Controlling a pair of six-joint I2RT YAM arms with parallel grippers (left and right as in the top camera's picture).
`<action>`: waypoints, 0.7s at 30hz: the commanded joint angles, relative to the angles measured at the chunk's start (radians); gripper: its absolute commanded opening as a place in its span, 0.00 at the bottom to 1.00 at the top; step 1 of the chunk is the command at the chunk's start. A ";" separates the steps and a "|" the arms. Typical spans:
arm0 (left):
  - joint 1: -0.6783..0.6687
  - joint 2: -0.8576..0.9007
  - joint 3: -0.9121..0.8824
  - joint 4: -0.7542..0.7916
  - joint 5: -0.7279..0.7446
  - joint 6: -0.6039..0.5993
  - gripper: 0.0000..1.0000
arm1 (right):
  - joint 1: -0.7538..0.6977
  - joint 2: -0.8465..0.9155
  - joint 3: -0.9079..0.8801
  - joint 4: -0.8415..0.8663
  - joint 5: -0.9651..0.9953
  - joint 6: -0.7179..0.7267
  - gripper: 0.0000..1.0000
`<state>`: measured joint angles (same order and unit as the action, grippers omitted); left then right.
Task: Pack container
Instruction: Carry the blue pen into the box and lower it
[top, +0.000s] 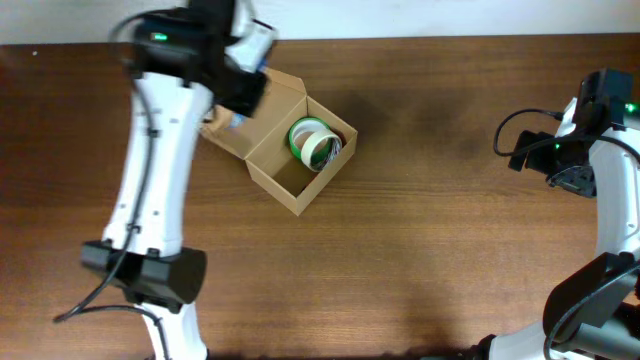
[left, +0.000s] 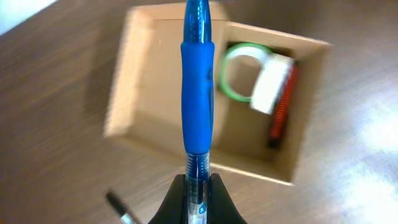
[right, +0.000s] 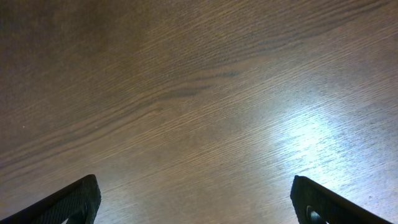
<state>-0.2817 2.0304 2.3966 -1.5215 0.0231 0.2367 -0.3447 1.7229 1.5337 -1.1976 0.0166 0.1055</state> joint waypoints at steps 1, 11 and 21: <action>-0.066 0.050 -0.042 0.024 -0.030 0.023 0.02 | -0.003 0.005 -0.005 0.002 -0.002 0.008 0.99; -0.153 0.161 -0.172 0.139 -0.030 0.024 0.02 | -0.003 0.005 -0.005 0.002 -0.002 0.008 0.99; -0.156 0.165 -0.397 0.281 0.016 0.027 0.02 | -0.003 0.005 -0.005 0.002 -0.002 0.008 0.99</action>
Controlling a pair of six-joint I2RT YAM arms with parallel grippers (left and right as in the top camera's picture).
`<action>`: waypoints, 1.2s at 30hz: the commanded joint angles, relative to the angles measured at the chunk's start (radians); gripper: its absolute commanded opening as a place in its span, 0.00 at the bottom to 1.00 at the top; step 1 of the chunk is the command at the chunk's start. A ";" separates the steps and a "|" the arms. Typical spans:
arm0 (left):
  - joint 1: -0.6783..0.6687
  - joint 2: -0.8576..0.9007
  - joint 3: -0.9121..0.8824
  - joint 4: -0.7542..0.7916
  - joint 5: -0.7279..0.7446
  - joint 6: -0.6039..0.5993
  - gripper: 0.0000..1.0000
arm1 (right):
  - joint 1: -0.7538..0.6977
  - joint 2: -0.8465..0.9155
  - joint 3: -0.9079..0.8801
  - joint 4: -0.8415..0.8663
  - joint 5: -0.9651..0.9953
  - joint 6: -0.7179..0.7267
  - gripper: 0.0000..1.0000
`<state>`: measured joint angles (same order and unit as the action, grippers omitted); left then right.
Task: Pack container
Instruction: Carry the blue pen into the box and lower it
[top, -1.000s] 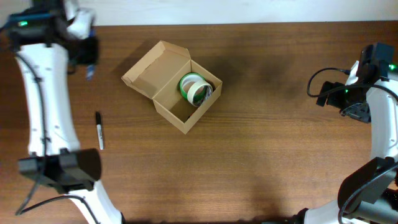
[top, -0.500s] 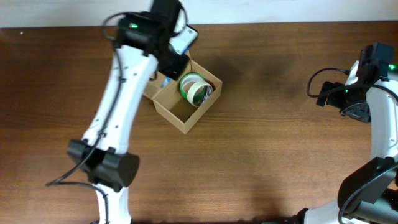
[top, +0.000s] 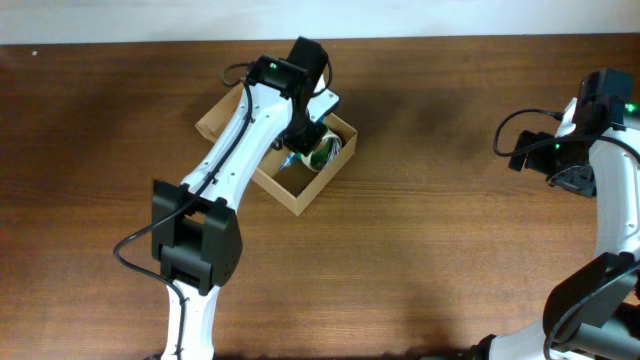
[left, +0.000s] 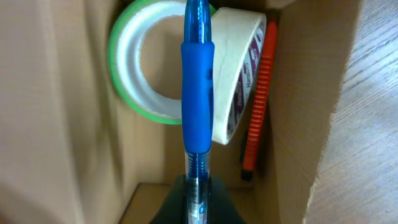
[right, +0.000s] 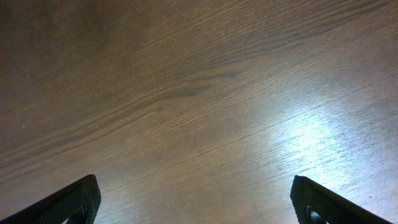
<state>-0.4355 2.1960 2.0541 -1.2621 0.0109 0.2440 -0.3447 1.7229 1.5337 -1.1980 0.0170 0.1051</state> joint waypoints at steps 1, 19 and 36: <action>-0.004 -0.001 -0.062 0.023 0.029 0.020 0.02 | -0.003 0.005 -0.005 0.002 -0.002 0.008 0.99; -0.056 0.000 -0.092 0.043 0.027 -0.010 0.02 | -0.003 0.005 -0.005 0.002 -0.002 0.008 0.99; -0.055 0.000 -0.092 0.075 -0.048 -0.016 0.02 | -0.003 0.005 -0.005 0.002 -0.003 0.008 0.99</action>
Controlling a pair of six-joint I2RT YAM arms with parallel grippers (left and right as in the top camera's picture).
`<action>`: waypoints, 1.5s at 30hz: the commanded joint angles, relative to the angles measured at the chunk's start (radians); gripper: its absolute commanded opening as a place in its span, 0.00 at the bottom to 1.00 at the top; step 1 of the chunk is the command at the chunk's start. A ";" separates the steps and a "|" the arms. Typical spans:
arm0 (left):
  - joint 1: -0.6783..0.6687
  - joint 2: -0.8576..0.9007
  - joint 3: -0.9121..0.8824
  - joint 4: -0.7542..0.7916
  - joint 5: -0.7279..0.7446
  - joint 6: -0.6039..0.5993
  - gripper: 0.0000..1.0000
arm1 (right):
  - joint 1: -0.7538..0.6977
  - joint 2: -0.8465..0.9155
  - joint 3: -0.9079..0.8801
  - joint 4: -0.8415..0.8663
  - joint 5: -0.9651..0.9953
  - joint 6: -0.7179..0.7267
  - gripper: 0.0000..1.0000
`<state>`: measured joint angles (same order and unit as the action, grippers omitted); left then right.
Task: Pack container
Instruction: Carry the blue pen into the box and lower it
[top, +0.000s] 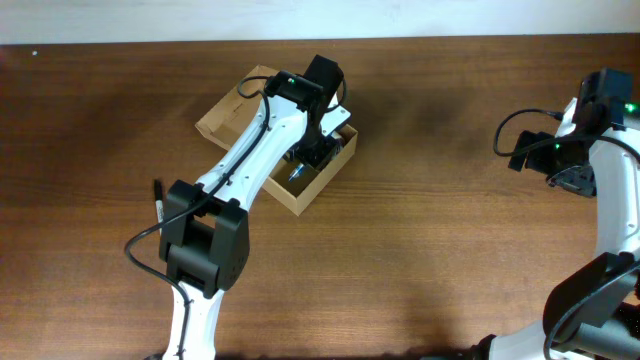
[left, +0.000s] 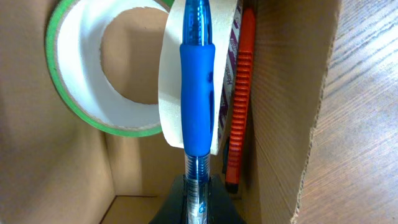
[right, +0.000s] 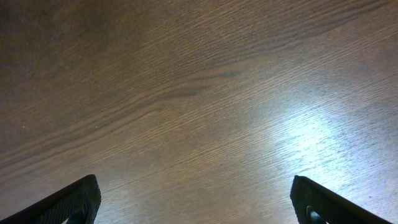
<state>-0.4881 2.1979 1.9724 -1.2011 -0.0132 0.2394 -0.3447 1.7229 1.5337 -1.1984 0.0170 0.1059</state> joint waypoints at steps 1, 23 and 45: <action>-0.002 -0.002 -0.010 0.021 -0.035 -0.017 0.02 | -0.003 0.005 -0.005 0.003 -0.003 0.007 0.99; -0.002 -0.026 0.041 -0.016 -0.046 -0.023 0.02 | -0.003 0.005 -0.005 0.003 -0.003 0.008 0.99; -0.026 -0.097 0.041 -0.027 -0.089 -0.029 0.02 | -0.003 0.005 -0.005 0.003 -0.003 0.007 0.99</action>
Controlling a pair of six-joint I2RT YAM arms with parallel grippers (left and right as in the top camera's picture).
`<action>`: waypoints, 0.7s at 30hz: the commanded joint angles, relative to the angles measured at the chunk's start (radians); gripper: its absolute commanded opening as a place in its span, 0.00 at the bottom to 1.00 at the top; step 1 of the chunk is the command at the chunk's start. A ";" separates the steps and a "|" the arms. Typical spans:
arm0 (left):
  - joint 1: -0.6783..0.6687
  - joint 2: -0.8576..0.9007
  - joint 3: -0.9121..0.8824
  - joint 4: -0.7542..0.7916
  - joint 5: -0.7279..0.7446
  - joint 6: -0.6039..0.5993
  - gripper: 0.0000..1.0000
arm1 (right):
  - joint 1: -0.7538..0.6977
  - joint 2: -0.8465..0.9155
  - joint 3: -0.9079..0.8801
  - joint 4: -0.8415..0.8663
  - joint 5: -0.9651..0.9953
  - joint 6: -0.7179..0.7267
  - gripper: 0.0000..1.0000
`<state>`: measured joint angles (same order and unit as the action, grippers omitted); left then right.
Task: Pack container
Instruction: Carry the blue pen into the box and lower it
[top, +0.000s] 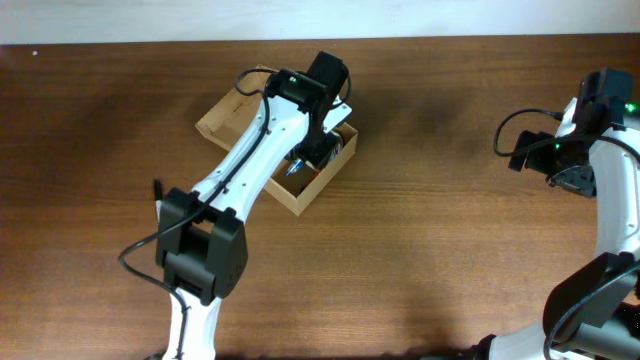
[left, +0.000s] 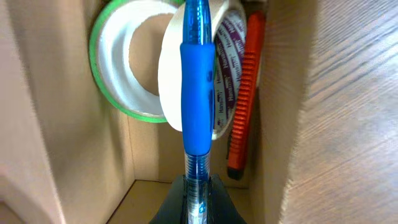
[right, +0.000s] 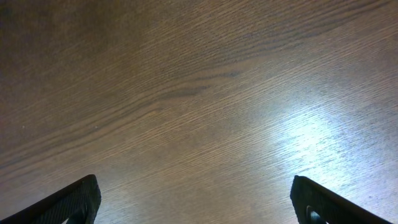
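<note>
An open cardboard box (top: 275, 180) sits on the table at the upper left. Inside it stand a green tape roll (left: 115, 68), a cream printed tape roll (left: 227, 59) and an orange cutter (left: 242, 112) against the right wall. My left gripper (left: 198, 186) is shut on a blue pen (left: 196, 93), held inside the box in front of the tape rolls. The pen's tip (top: 292, 166) shows in the box under the left arm. My right gripper (right: 199, 205) hangs open over bare wood at the far right (top: 585, 110).
The box lid flap (top: 228, 112) lies open toward the upper left. A thin dark pen (top: 158, 195) lies on the table left of the left arm's base. The wooden table (top: 450, 230) stretches between the two arms.
The left gripper, still holding the blue pen, has pulled back a little inside the box; the tape rolls look smaller and the table beyond the right wall shows more. The right arm has not moved.
The left gripper first held the blue pen above the open box. Then it was down inside the box in front of the tape rolls, then closer to them beside the cutter. Now it stands slightly back, pen still gripped. The right gripper stayed open at the far right.
</note>
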<state>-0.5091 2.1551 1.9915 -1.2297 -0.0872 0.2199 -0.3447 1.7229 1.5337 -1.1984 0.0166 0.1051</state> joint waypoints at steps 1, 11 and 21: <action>-0.005 -0.055 0.022 0.002 -0.014 -0.010 0.02 | -0.003 0.005 -0.005 0.003 -0.002 0.008 0.99; -0.006 -0.053 -0.014 0.016 0.024 -0.014 0.02 | -0.003 0.005 -0.005 0.003 -0.002 0.008 0.99; -0.008 -0.048 -0.109 0.068 0.046 -0.022 0.02 | -0.003 0.005 -0.005 0.003 -0.002 0.008 0.99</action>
<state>-0.5125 2.1357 1.9213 -1.1702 -0.0589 0.2161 -0.3447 1.7229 1.5337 -1.1980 0.0166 0.1055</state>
